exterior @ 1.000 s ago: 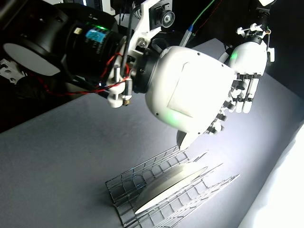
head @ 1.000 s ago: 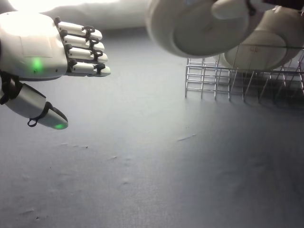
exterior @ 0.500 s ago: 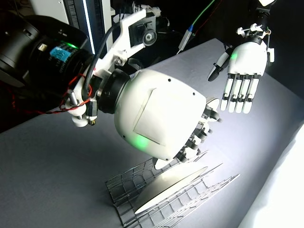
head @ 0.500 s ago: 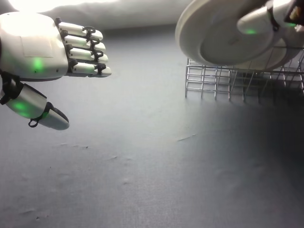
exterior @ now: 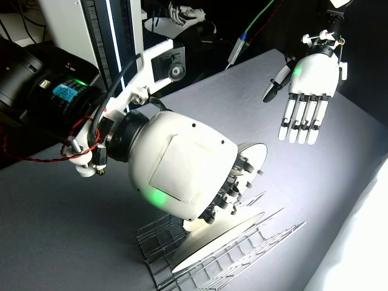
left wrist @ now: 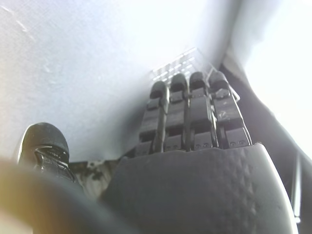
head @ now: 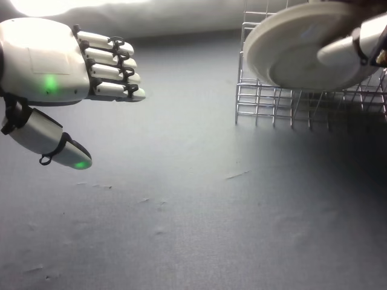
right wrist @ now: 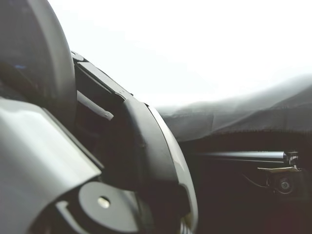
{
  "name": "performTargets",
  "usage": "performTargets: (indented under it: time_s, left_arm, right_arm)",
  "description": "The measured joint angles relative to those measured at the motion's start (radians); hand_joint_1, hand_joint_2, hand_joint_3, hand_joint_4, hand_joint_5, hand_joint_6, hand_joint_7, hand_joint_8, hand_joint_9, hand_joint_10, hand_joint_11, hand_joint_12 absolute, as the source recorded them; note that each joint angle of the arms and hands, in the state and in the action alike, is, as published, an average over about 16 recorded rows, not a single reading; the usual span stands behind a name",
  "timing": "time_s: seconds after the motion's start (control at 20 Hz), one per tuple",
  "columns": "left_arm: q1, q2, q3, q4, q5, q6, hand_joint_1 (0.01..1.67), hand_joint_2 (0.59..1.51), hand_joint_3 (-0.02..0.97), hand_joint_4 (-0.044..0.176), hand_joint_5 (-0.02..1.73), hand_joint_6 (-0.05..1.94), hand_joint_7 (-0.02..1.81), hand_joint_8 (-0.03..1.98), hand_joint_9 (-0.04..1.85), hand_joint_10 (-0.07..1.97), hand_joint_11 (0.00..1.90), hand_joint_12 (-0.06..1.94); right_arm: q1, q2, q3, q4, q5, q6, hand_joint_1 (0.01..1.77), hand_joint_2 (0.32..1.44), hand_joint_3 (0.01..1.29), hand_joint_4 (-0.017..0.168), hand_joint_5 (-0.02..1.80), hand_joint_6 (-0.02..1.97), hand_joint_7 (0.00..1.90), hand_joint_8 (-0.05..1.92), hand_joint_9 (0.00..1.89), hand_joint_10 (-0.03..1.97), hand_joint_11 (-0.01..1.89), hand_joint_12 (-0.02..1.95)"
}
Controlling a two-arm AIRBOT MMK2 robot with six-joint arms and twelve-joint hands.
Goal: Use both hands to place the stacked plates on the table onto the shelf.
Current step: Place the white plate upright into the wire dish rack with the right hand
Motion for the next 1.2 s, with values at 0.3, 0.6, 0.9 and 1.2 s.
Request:
performTargets:
  time_s: [0.3,0.6,0.9,1.2]
  left_arm:
    - [0.018,0.006,-0.019,0.000,-0.006,-0.011,0.02,1.094,-0.003,0.002,0.14,0.02,0.15,0.02,0.11,0.01,0.05,0.08]
    - [0.037,0.016,-0.035,0.000,-0.008,-0.015,0.02,1.090,-0.003,0.002,0.15,0.02,0.14,0.02,0.11,0.01,0.05,0.08]
    - [0.046,0.023,-0.025,-0.001,-0.010,-0.019,0.02,1.082,-0.003,0.002,0.13,0.02,0.13,0.02,0.10,0.01,0.04,0.07]
    - [0.046,0.024,-0.010,-0.003,-0.011,-0.023,0.02,1.075,-0.002,0.001,0.10,0.02,0.11,0.02,0.08,0.01,0.04,0.06]
  right_arm:
    - [-0.057,0.002,0.014,-0.014,0.039,-0.002,1.39,0.96,0.01,-0.006,0.95,0.89,1.06,0.83,1.06,0.96,0.86,1.25]
    - [-0.096,0.004,0.024,-0.029,0.068,-0.005,1.39,0.98,0.01,-0.006,0.95,0.87,1.06,0.86,1.06,0.97,0.86,1.25]
    - [-0.119,0.004,0.027,-0.045,0.091,-0.006,1.39,1.00,0.01,-0.006,0.94,0.85,1.06,0.87,1.06,0.98,0.87,1.24]
    - [-0.129,0.004,0.027,-0.053,0.104,-0.007,1.38,1.02,0.01,-0.006,0.92,0.87,1.05,0.89,1.04,0.99,0.86,1.25]
